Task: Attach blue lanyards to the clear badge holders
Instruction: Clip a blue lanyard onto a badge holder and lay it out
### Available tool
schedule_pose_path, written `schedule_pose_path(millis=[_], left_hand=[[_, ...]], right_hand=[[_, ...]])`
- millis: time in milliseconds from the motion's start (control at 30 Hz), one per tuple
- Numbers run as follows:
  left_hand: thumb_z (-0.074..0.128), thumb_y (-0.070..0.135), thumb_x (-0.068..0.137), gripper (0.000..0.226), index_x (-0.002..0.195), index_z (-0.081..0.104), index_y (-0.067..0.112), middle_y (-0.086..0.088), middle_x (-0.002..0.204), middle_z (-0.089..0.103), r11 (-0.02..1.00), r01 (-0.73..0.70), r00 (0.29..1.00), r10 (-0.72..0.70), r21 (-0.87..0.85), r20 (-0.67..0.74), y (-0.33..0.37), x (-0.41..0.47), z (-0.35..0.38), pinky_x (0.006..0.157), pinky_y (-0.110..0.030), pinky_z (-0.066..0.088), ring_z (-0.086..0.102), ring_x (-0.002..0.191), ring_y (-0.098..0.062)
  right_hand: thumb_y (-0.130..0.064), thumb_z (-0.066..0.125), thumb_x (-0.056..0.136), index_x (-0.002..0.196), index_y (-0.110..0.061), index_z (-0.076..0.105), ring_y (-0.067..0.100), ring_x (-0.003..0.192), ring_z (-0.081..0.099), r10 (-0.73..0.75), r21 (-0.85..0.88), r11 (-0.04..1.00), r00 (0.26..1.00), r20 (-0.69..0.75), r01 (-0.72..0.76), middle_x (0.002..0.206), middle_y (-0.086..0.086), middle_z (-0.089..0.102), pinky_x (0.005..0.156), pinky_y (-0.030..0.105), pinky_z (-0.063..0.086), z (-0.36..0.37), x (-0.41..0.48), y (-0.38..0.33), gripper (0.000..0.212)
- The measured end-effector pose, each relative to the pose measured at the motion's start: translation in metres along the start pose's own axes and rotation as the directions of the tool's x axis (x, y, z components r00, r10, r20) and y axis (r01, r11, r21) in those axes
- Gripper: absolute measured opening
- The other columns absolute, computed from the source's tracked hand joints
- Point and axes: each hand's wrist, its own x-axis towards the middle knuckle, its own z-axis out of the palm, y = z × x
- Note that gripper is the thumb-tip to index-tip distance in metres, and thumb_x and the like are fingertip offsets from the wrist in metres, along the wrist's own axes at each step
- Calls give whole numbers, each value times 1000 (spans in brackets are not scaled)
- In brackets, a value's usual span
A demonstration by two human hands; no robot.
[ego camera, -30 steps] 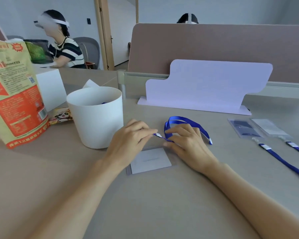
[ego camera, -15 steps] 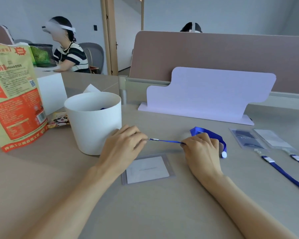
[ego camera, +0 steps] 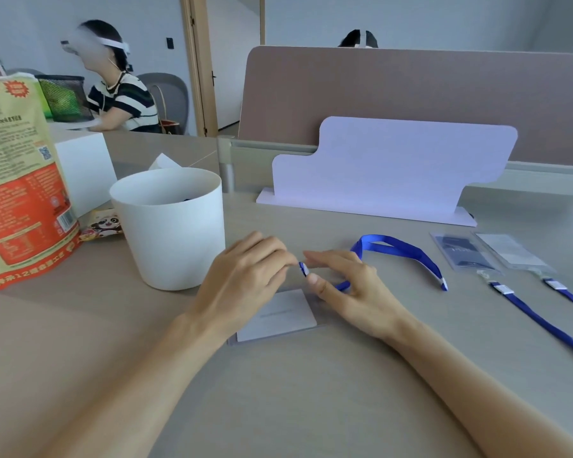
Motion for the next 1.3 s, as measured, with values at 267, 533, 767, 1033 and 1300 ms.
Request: schedule_pose_path(millis=[267,533,767,1033,1300], left_hand=[[64,15,83,26,109,65,20,8,95,61,999,3,990,1,-34,138,6,0,2,70,-20,39,56,86,-17],[55,76,70,105,149,-5,41,17,148,33,892,442,645,-244,-92,724,15,-7,-4,108,-26,29,29,136,-7],[71,60,69,84,135,24,39,21,135,45,803,555,676,-284,-216,680,11,-6,-2,102,-26,36,39,127,0],[73,57,69,82,136,27,45,30,131,39,868,442,820,-289,-225,494,7,-8,-8,75,-1,31,35,114,22],[75,54,67,82,136,34,38,29,127,38,903,356,887,-245,-241,391,7,-5,-11,87,-13,36,42,116,8]], right_hand=[[-16,69,88,83,-14,72,5,66,59,151,339,930,988,-4,-141,81,4,73,67,19,44,-7,2,-2,6],[-5,61,89,87,-13,68,15,56,55,283,420,884,950,-129,-206,87,0,76,56,24,48,-8,5,6,11],[-20,73,85,86,-22,73,8,59,44,197,314,940,964,-180,-134,72,-17,65,57,15,38,-4,8,16,2],[-27,73,85,83,-26,71,13,79,63,214,273,947,965,-150,-167,86,-8,72,76,31,50,-3,10,18,3],[-23,67,89,90,-24,74,2,66,54,160,171,974,985,-72,-146,86,-11,73,63,13,42,-3,8,15,8]])
